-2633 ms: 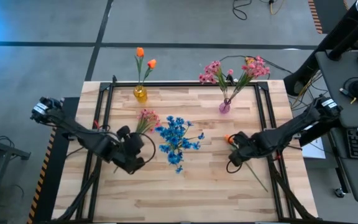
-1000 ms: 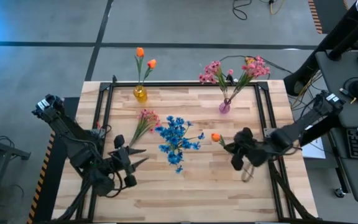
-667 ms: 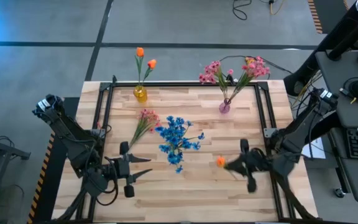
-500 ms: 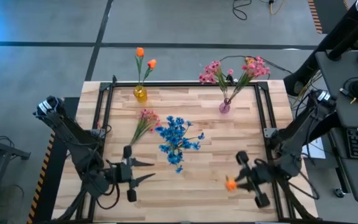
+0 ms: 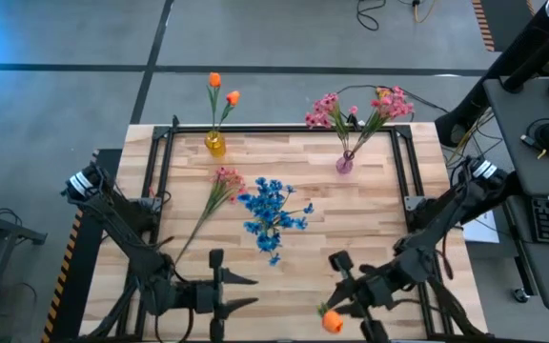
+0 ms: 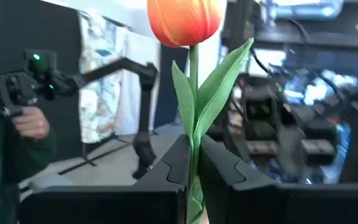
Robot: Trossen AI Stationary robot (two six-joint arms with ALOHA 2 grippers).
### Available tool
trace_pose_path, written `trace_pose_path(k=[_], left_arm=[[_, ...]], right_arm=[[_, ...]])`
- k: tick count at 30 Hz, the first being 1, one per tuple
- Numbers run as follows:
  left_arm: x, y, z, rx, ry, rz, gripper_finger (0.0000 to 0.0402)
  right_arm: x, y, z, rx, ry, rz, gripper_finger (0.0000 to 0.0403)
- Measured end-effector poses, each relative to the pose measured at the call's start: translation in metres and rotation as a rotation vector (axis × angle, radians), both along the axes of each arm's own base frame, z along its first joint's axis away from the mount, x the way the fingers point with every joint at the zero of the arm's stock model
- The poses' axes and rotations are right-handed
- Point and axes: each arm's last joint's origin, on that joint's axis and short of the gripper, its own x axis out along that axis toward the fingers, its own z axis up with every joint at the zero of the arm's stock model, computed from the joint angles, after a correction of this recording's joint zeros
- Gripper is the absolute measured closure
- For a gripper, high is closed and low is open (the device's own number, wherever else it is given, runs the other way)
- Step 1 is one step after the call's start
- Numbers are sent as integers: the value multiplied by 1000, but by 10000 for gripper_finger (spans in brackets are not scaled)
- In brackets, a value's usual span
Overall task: Sort flowers into vase by color
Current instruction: Put the orange tulip into the yellow vase
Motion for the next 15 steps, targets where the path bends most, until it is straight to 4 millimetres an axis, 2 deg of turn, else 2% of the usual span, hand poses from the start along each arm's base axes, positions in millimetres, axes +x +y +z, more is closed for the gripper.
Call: trace_pose_path(k=[4, 8, 15], left_arm=[[11, -10, -1, 29, 3, -16, 239], [25, -21, 0, 48, -1, -40, 220], [39, -35, 5, 56, -6, -32, 215]], right_arm=[[23, 11, 13, -35, -56, 14, 385], [47, 18, 18, -105, -65, -24, 385], [75, 21, 24, -166, -69, -69, 385]])
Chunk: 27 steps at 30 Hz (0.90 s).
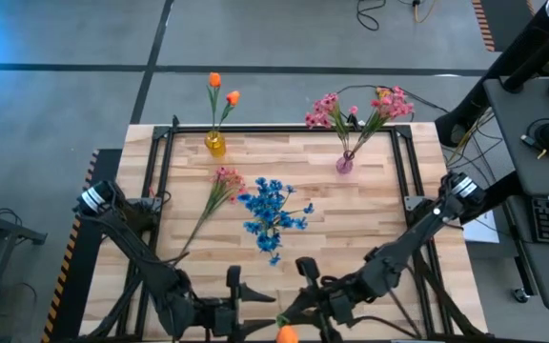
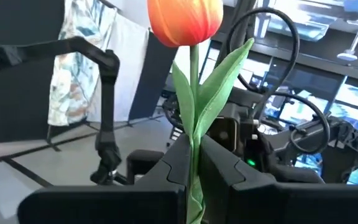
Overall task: Sort flowers into vase by color
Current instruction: Put the orange tulip into the yellow vase
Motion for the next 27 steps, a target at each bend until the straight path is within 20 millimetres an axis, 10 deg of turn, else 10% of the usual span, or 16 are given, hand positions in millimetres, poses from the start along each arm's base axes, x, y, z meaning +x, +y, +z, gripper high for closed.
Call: trace_pose_path(k=[9, 18, 27], left_arm=[[5, 2, -1, 7, 7, 14, 245], [7, 4, -2, 27, 18, 21, 387], [7, 4, -3, 32, 23, 24, 399]], right_arm=[[10, -2, 11, -8, -48, 54, 385], [14, -8, 11, -3, -47, 38, 385], [15, -12, 11, 54, 12, 29, 340]])
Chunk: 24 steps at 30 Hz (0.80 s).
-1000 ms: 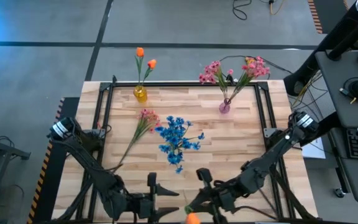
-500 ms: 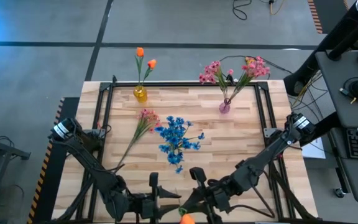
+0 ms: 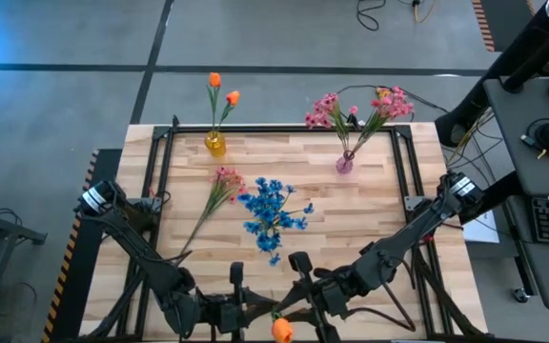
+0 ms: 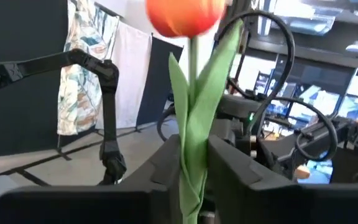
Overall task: Sort flowers into vase by color
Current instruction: Put the orange tulip into the yellow vase
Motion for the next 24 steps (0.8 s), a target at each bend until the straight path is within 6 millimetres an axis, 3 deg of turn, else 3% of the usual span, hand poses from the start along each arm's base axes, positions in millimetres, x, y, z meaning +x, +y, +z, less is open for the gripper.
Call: trace_pose_path(k=[6, 13, 19, 24], left_arm=[[-2, 3, 3, 1, 0, 54, 400], [-13, 16, 16, 62, 50, 107, 401], [-37, 44, 49, 76, 79, 149, 401], [-62, 80, 71, 83, 96, 333, 401]], right_arm=[[-9, -8, 10, 3, 50, -81, 274], [-30, -25, 22, 38, 241, -111, 225], [-51, -38, 37, 78, 316, -108, 214], [-63, -47, 43, 84, 368, -112, 216]])
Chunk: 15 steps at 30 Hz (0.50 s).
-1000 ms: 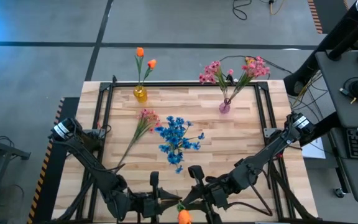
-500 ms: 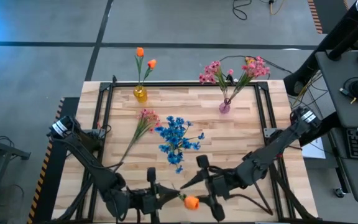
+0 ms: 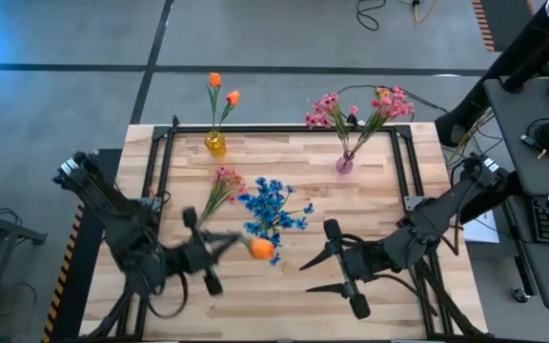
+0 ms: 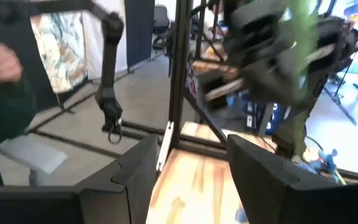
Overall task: Sort flowers into vase by color
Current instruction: Put the orange tulip into the yellow vase
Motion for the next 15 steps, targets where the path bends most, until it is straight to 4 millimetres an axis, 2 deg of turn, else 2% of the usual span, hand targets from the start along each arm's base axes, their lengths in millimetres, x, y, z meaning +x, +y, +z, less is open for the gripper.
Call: trace_pose_path(k=[5, 7, 15], left_arm=[[-28, 37, 15, -24, -38, 79, 401], [-37, 55, 14, -51, -62, 105, 401], [-55, 123, -22, -104, -188, 197, 402]], right_arm=[[-2, -2, -5, -31, 58, -1, 220], [-2, -3, -9, -42, 91, -4, 220], [-7, -16, -17, -66, 232, -54, 220]])
